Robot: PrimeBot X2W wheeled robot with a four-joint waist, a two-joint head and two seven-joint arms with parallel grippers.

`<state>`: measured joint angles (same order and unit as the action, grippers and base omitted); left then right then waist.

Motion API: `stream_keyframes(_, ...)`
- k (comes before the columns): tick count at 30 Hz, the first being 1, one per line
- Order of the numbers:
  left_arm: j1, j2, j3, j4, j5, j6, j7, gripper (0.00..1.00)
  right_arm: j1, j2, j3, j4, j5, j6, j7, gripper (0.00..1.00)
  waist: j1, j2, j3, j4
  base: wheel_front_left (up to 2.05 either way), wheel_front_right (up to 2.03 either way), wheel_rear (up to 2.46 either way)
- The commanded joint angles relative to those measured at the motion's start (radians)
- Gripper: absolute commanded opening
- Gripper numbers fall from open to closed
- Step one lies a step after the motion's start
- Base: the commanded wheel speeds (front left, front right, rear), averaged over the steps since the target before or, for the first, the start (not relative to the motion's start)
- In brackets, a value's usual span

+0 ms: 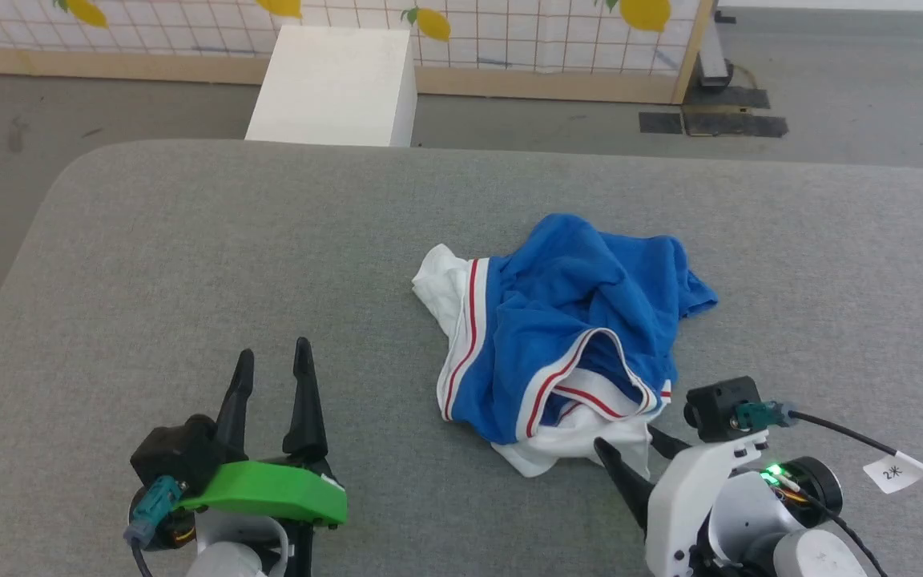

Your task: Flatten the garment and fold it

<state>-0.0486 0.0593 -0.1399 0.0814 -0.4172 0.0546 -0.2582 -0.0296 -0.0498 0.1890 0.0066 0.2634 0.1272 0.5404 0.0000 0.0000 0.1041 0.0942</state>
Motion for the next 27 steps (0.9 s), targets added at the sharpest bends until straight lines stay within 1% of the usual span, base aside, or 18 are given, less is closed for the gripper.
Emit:
stream_keyframes(1, -0.016, -0.005, 0.004, 0.003, 0.007, -0.006, -0.003, 1.00, -0.018, 0.000, 0.005, 0.005, -0.003, 0.003, -0.007, 0.00, 0.0000, 0.0000, 0.009, 0.010, 0.00, 0.00, 0.00)
stream_keyframes(5, -0.017, -0.008, 0.008, 0.009, 0.012, -0.012, -0.003, 1.00, -0.023, 0.000, 0.004, 0.009, -0.004, 0.003, -0.017, 0.00, 0.0000, 0.0000, 0.012, 0.010, 0.00, 0.00, 0.00)
stream_keyframes(9, -0.016, -0.009, 0.004, 0.019, 0.009, -0.022, -0.004, 1.00, -0.005, -0.003, -0.045, -0.015, 0.002, 0.003, -0.019, 0.00, 0.0000, 0.0000, 0.005, 0.004, 0.00, 0.00, 0.00)
stream_keyframes(11, -0.017, -0.009, -0.001, 0.022, 0.000, -0.023, -0.004, 1.00, 0.012, -0.012, -0.094, -0.037, 0.002, 0.003, -0.015, 0.00, 0.0000, 0.0000, 0.001, -0.003, 0.00, 0.00, 0.00)
stream_keyframes(15, -0.023, -0.009, -0.022, 0.037, -0.014, -0.025, -0.004, 1.00, 0.036, -0.029, -0.236, -0.059, -0.010, 0.003, -0.008, 0.00, 0.0000, 0.0000, -0.004, -0.023, 0.00, 0.00, 0.00)
stream_keyframes(19, -0.044, -0.009, -0.048, 0.071, -0.042, -0.020, -0.004, 1.00, 0.030, -0.027, -0.397, -0.044, -0.039, 0.003, -0.013, 0.00, 0.0000, 0.0000, -0.004, -0.046, 0.00, 0.00, 0.00)
stream_keyframes(21, -0.066, -0.009, -0.068, 0.097, -0.062, -0.016, 0.004, 1.00, 0.026, -0.023, -0.444, -0.032, -0.054, 0.003, -0.014, 0.00, 0.0000, 0.0000, -0.002, -0.053, 0.00, 0.00, 0.00)
stream_keyframes(24, -0.136, -0.009, -0.118, 0.142, -0.101, 0.000, 0.074, 1.00, 0.017, -0.016, -0.483, -0.018, -0.057, 0.003, -0.018, 0.00, 0.0000, 0.0000, 0.008, -0.060, 0.00, 0.00, 0.00)
stream_keyframes(26, -0.205, -0.009, -0.152, 0.183, -0.120, 0.029, 0.163, 1.00, 0.008, -0.012, -0.488, -0.015, -0.053, 0.003, -0.023, 0.00, 0.0000, 0.0000, 0.018, -0.066, 0.00, 0.00, 0.00)
stream_keyframes(27, -0.243, -0.009, -0.164, 0.216, -0.140, 0.058, 0.233, 1.00, 0.003, -0.009, -0.483, -0.014, -0.049, 0.003, -0.024, 0.00, 0.0000, 0.0000, 0.024, -0.071, 0.00, 0.00, 0.00)
